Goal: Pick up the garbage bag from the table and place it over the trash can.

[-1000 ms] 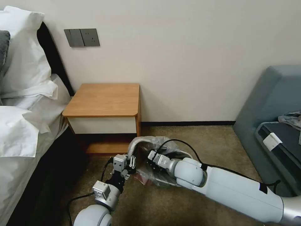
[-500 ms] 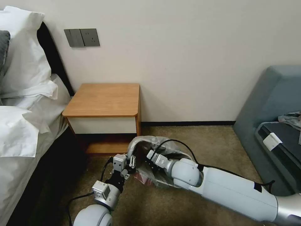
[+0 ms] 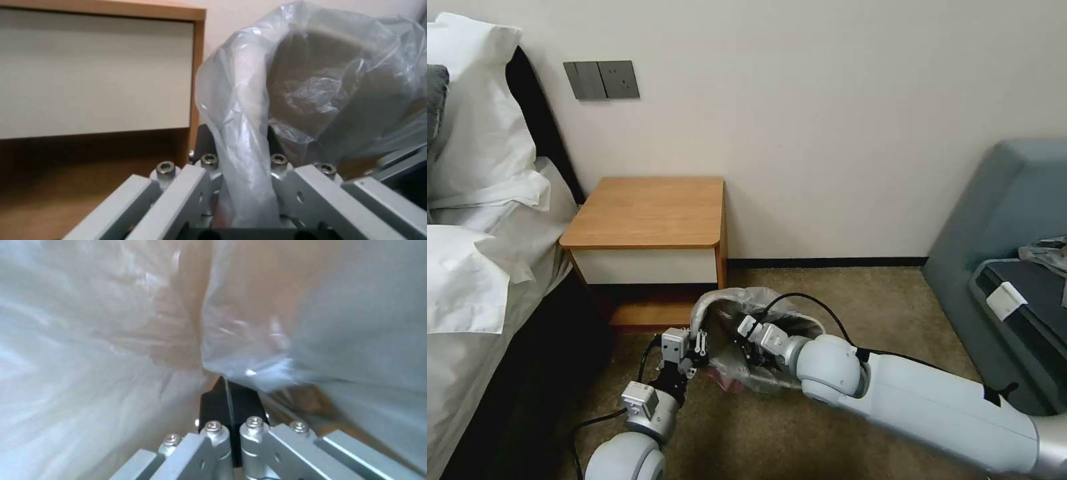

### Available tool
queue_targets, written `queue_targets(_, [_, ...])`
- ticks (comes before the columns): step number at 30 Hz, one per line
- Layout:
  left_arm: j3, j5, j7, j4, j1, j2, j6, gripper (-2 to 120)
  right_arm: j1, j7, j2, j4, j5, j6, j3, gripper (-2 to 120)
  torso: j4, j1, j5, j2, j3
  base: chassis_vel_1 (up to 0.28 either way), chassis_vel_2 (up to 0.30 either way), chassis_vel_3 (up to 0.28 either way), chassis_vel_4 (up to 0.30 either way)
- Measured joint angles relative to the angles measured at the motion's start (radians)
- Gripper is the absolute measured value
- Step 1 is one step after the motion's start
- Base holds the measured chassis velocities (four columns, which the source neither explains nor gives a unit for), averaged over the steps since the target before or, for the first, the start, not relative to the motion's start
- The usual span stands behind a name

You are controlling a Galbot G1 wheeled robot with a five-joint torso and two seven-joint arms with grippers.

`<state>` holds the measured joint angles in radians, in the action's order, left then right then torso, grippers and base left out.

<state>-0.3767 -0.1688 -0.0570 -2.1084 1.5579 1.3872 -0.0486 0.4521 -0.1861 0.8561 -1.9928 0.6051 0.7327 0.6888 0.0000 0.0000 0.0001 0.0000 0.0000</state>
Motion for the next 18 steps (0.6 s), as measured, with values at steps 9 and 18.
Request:
queue_targets(9, [-0.006,-0.071,0.068,0.017,-0.008,0.007,-0.05,3,0.042,-0.076,-0.07,-0.119,0.269,0.0,-0.105,0,0.0,0.0,0.0,0.0,0.0,0.0,0.0,0.0,0.0])
queue_targets(18, [0.012,-0.232,0.198,0.023,-0.018,0.005,-0.184,3,0.293,-0.043,-0.145,-0.278,0.367,-0.015,-0.43,0,-0.0001,0.0,0.0001,0.0,0.0,0.0,0.0,0.0,0.0])
